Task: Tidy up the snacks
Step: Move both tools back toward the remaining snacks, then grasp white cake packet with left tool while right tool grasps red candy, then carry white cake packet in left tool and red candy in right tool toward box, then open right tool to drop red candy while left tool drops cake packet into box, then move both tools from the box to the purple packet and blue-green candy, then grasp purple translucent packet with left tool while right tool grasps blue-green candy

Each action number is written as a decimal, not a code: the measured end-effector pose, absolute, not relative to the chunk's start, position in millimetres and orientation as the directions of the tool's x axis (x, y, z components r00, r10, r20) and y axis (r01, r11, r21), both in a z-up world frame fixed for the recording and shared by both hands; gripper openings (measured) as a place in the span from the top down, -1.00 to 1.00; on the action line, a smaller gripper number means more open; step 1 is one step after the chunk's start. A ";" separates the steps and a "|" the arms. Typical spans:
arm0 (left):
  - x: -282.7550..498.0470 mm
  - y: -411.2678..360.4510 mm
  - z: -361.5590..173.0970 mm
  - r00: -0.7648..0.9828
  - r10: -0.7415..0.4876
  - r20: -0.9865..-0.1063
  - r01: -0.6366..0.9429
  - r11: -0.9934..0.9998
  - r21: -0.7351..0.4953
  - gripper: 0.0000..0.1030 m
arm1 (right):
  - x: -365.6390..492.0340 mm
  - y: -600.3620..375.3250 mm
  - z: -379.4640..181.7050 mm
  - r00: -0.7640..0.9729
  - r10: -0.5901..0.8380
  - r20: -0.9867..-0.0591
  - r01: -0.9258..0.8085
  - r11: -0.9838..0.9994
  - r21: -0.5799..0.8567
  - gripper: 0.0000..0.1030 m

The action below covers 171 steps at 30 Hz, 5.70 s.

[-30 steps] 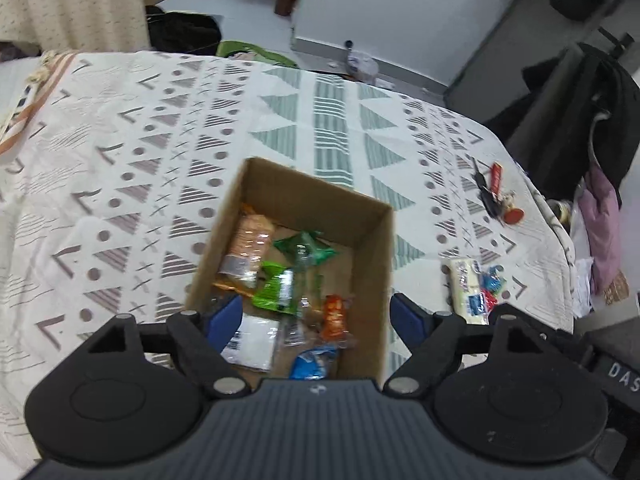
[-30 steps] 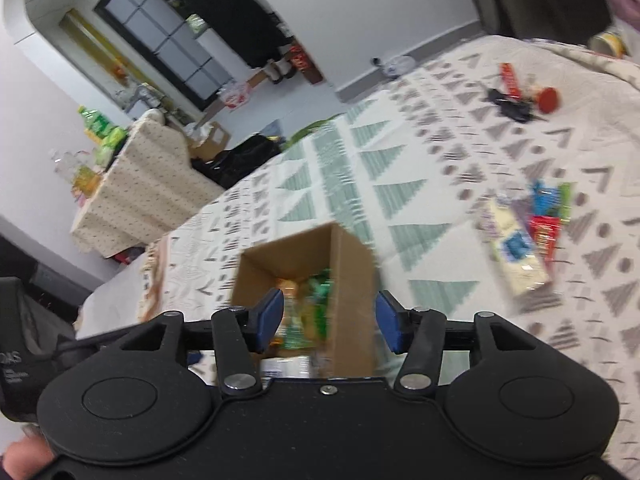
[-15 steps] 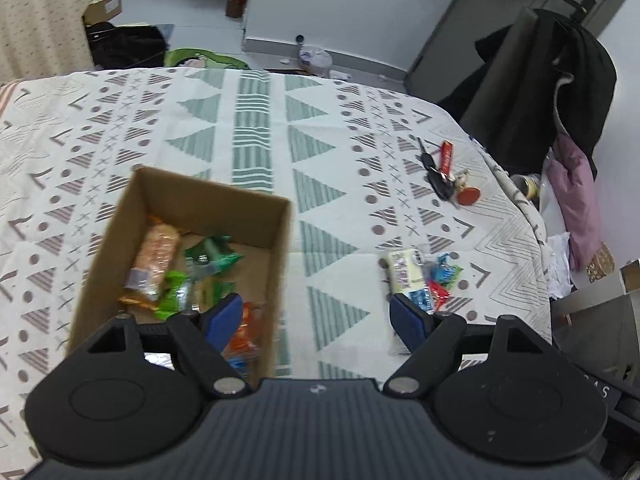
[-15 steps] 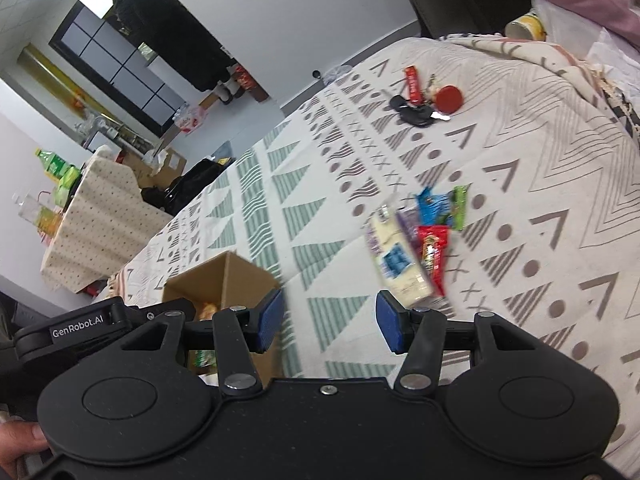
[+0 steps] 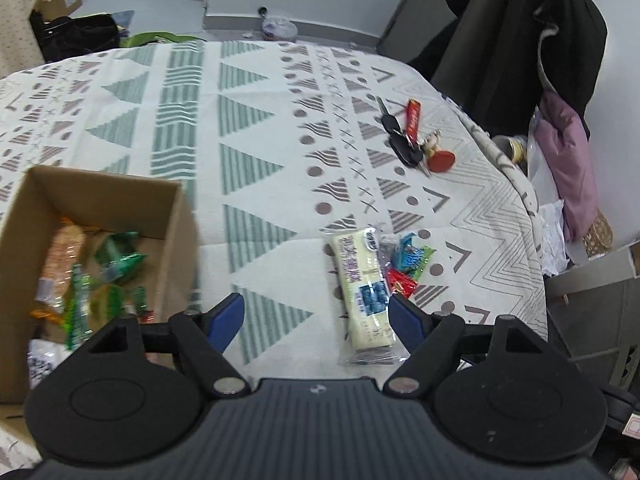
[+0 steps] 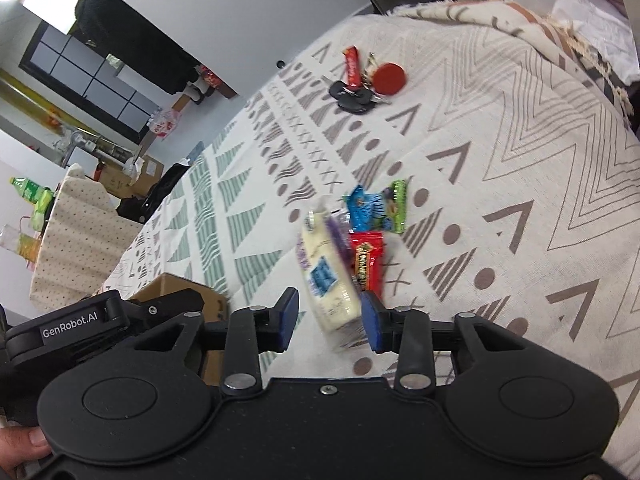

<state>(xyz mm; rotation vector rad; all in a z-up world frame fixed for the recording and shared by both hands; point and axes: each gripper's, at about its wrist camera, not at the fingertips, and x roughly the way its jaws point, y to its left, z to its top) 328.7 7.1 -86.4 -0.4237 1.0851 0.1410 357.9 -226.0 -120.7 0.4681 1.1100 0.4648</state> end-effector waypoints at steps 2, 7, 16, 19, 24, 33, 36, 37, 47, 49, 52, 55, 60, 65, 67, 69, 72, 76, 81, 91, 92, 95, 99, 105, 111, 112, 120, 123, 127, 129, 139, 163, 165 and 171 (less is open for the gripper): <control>336.8 3.0 -94.1 0.459 -0.106 -0.882 -0.318 0.907 -0.275 -0.48 | 363.9 -226.9 -128.0 0.361 0.575 -0.734 -0.113 0.808 0.578 0.35; 359.4 -6.9 -115.5 0.444 -0.134 -0.886 -0.322 0.899 -0.297 -0.43 | 380.0 -225.9 -147.6 0.334 0.586 -0.738 -0.103 0.801 0.589 0.39; 394.1 -19.8 -162.9 0.370 -0.159 -0.915 -0.367 0.880 -0.301 -0.40 | 405.7 -221.0 -183.1 0.278 0.579 -0.766 -0.068 0.808 0.585 0.39; 400.6 -23.9 -178.7 0.342 -0.172 -0.924 -0.380 0.874 -0.303 -0.36 | 408.5 -219.8 -191.5 0.262 0.574 -0.776 -0.065 0.813 0.579 0.39; 401.7 -21.9 -191.6 0.328 -0.166 -0.930 -0.404 0.865 -0.297 0.00 | 410.1 -213.9 -199.1 0.235 0.588 -0.774 -0.079 0.805 0.588 0.39; 396.0 -2.5 -183.6 0.332 -0.169 -0.928 -0.431 0.848 -0.309 0.38 | 412.1 -185.0 -200.5 0.222 0.572 -0.789 -0.145 0.820 0.554 0.47; 390.4 5.6 -182.9 0.331 -0.163 -0.930 -0.449 0.839 -0.307 0.39 | 412.1 -180.9 -200.5 0.231 0.555 -0.799 -0.145 0.832 0.536 0.60; 388.6 7.4 -182.7 0.327 -0.160 -0.931 -0.452 0.839 -0.303 0.39 | 412.3 -181.6 -199.6 0.230 0.558 -0.798 -0.141 0.830 0.540 0.61; 361.8 12.6 -158.4 0.361 -0.144 -0.922 -0.435 0.848 -0.302 0.39 | 392.3 -187.9 -168.8 0.269 0.559 -0.785 -0.144 0.829 0.541 0.61; 355.4 14.6 -149.9 0.377 -0.143 -0.915 -0.430 0.848 -0.310 0.39 | 387.0 -187.3 -161.6 0.280 0.559 -0.781 -0.149 0.829 0.540 0.61; 344.7 19.2 -137.6 0.395 -0.136 -0.909 -0.430 0.847 -0.313 0.39 | 379.4 -185.2 -148.9 0.299 0.567 -0.767 -0.161 0.823 0.545 0.61; 330.5 25.2 -122.9 0.414 -0.130 -0.901 -0.425 0.848 -0.318 0.39 | 369.8 -178.5 -134.2 0.314 0.582 -0.750 -0.181 0.812 0.554 0.61; 304.8 37.5 -93.8 0.455 -0.126 -0.881 -0.421 0.842 -0.338 0.39 | 350.9 -164.8 -109.5 0.332 0.615 -0.716 -0.219 0.788 0.575 0.61; 283.6 52.1 -73.4 0.491 -0.113 -0.864 -0.424 0.835 -0.350 0.39 | 332.9 -153.1 -92.9 0.341 0.631 -0.697 -0.251 0.775 0.580 0.61; 275.1 57.4 -67.4 0.502 -0.111 -0.858 -0.424 0.833 -0.356 0.39 | 325.4 -149.6 -86.1 0.349 0.633 -0.691 -0.263 0.774 0.576 0.61; 267.3 62.8 -62.4 0.510 -0.106 -0.854 -0.426 0.831 -0.357 0.39 | 319.2 -145.2 -80.5 0.354 0.635 -0.687 -0.272 0.773 0.574 0.61; 257.1 71.7 -57.3 0.517 -0.101 -0.850 -0.429 0.829 -0.360 0.39 | 311.3 -137.9 -73.6 0.358 0.637 -0.683 -0.284 0.771 0.570 0.61; 245.3 84.2 -50.2 0.533 -0.098 -0.840 -0.428 0.825 -0.368 0.39 | 301.4 -127.5 -65.3 0.365 0.641 -0.675 -0.300 0.768 0.566 0.61; 231.3 103.5 -43.6 0.546 -0.088 -0.833 -0.434 0.821 -0.371 0.39 | 293.7 -112.6 -59.2 0.366 0.645 -0.670 -0.316 0.764 0.562 0.61; 213.6 145.4 -45.1 0.538 -0.062 -0.841 -0.473 0.803 -0.362 0.39 | 282.5 -79.2 -51.7 0.354 0.654 -0.668 -0.353 0.755 0.553 0.61; 212.7 148.8 -46.2 0.536 -0.059 -0.842 -0.477 0.802 -0.360 0.39 | 282.3 -75.8 -51.7 0.352 0.655 -0.668 -0.356 0.754 0.552 0.61; 211.2 157.6 -50.4 0.531 -0.060 -0.845 -0.484 0.797 -0.361 0.39 | 281.9 -65.8 -52.1 0.343 0.658 -0.670 -0.362 0.751 0.552 0.61; 211.5 166.5 -54.8 0.526 -0.071 -0.848 -0.487 0.792 -0.369 0.38 | 283.3 -51.0 -51.2 0.333 0.661 -0.673 -0.372 0.748 0.550 0.61; 217.5 173.7 -53.7 0.523 -0.049 -0.851 -0.478 0.809 -0.340 0.11 | 288.0 -34.3 -45.2 0.338 0.683 -0.647 -0.390 0.728 0.565 0.52; 220.0 176.3 -50.1 0.525 -0.014 -0.851 -0.494 0.809 -0.318 -0.30 | 292.4 -42.5 -46.7 0.371 0.652 -0.662 -0.363 0.758 0.542 0.00; 220.4 175.1 -49.7 0.524 -0.004 -0.851 -0.498 0.809 -0.311 -0.40 | 293.2 -46.4 -48.5 0.370 0.647 -0.666 -0.354 0.762 0.543 0.00; 234.4 145.4 -47.7 0.512 -0.017 -0.859 -0.457 0.841 -0.289 -0.49 | 294.9 -90.0 -60.1 0.375 0.610 -0.698 -0.323 0.791 0.519 -0.01; 240.6 128.7 -46.0 0.514 -0.032 -0.857 -0.427 0.857 -0.288 -0.49 | 297.4 -111.8 -62.8 0.386 0.595 -0.705 -0.300 0.804 0.514 -0.01; 250.6 106.7 -44.7 0.512 -0.047 -0.857 -0.398 0.871 -0.286 -0.50 | 302.1 -139.3 -65.0 0.404 0.575 -0.711 -0.271 0.818 0.508 -0.02; 255.3 96.6 -44.1 0.511 -0.051 -0.858 -0.386 0.878 -0.282 -0.50 | 304.5 -151.3 -64.8 0.413 0.572 -0.709 -0.263 0.820 0.508 -0.02; 280.5 49.8 -48.4 0.501 -0.070 -0.862 -0.340 0.901 -0.270 -0.57 | 319.4 -200.1 -73.0 0.434 0.561 -0.705 -0.217 0.825 0.522 -0.03; 361.1 -10.2 -100.9 0.490 -0.099 -0.866 -0.347 0.889 -0.297 -0.47 | 390.9 -246.1 -133.2 0.385 0.599 -0.702 -0.115 0.786 0.608 0.01; 370.3 -12.9 -108.1 0.481 -0.109 -0.870 -0.349 0.886 -0.304 -0.42 | 399.8 -245.3 -139.6 0.380 0.599 -0.705 -0.105 0.785 0.611 0.02; 393.4 -17.1 -136.1 0.443 -0.145 -0.885 -0.380 0.864 -0.331 -0.01 | 425.7 -242.4 -160.7 0.362 0.599 -0.714 -0.068 0.781 0.621 0.08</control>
